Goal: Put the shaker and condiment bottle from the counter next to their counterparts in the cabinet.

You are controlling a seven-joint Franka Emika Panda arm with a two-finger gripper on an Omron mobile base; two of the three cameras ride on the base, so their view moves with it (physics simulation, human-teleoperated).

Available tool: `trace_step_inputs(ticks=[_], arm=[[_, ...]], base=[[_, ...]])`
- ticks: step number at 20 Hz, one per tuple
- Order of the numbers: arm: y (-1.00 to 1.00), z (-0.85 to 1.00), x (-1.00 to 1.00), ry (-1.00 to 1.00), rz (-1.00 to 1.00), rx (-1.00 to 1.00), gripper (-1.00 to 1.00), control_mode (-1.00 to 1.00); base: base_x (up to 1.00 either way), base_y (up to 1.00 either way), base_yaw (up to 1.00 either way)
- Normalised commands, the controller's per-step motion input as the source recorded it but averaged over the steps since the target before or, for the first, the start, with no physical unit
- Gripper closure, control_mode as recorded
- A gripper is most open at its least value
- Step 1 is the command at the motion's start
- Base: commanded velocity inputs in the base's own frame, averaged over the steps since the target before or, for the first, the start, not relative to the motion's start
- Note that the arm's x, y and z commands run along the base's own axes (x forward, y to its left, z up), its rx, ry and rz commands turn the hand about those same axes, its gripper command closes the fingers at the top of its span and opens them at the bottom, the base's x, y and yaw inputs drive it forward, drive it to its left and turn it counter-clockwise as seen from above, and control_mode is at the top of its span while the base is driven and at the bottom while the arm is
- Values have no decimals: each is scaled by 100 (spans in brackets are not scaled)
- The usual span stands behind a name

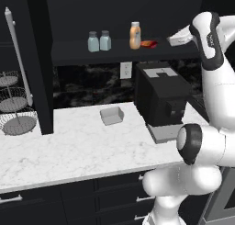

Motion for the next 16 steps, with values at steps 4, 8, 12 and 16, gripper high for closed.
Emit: trace_step_inputs(ticks=[4, 8, 12, 16], arm=[[5, -31, -100, -4, 0, 0, -100, -100], [2, -24, -100, -5, 0, 0, -100, -100], [1, -16, -100, -8, 0, 0, -100, -100], [0, -7, -100, -8, 0, 0, -100, -100]], base=[[0, 0, 0], [0, 0, 0], [0, 0, 0], [0, 0, 0]])
